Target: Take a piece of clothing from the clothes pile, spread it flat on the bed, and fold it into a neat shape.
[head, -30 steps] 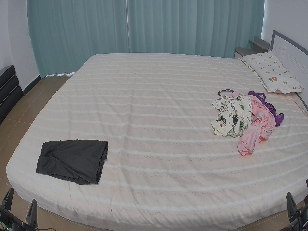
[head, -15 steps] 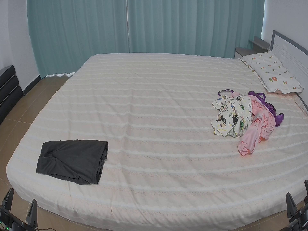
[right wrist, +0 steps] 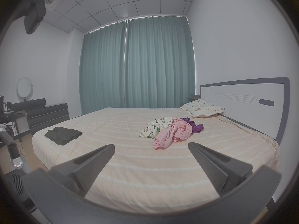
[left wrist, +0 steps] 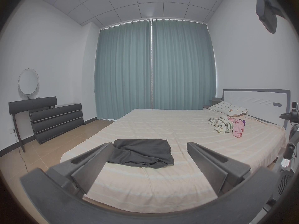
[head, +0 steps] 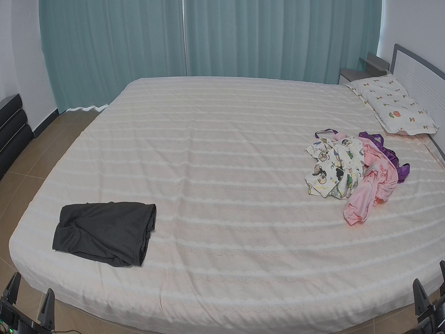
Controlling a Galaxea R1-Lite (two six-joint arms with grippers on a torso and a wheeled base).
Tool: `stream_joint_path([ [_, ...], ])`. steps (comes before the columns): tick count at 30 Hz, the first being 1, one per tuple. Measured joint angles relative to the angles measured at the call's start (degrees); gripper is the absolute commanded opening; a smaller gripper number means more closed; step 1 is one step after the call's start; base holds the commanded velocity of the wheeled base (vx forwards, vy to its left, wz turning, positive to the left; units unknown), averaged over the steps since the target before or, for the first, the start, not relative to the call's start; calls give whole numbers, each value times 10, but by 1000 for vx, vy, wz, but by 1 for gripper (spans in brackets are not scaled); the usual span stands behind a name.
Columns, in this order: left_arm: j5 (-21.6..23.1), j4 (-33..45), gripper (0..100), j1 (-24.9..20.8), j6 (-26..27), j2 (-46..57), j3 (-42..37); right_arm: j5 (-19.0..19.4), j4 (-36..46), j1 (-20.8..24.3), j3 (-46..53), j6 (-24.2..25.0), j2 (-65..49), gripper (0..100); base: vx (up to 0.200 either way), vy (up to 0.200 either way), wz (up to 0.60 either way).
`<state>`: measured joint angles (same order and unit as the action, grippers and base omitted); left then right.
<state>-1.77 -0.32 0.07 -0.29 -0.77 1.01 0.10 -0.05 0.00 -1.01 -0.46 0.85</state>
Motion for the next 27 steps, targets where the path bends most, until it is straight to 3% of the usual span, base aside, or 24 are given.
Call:
stream_joint_path([
  [27,0,0,100,0,1,-1,0,-3,-2,1,0,10,0,100,0,0,0],
])
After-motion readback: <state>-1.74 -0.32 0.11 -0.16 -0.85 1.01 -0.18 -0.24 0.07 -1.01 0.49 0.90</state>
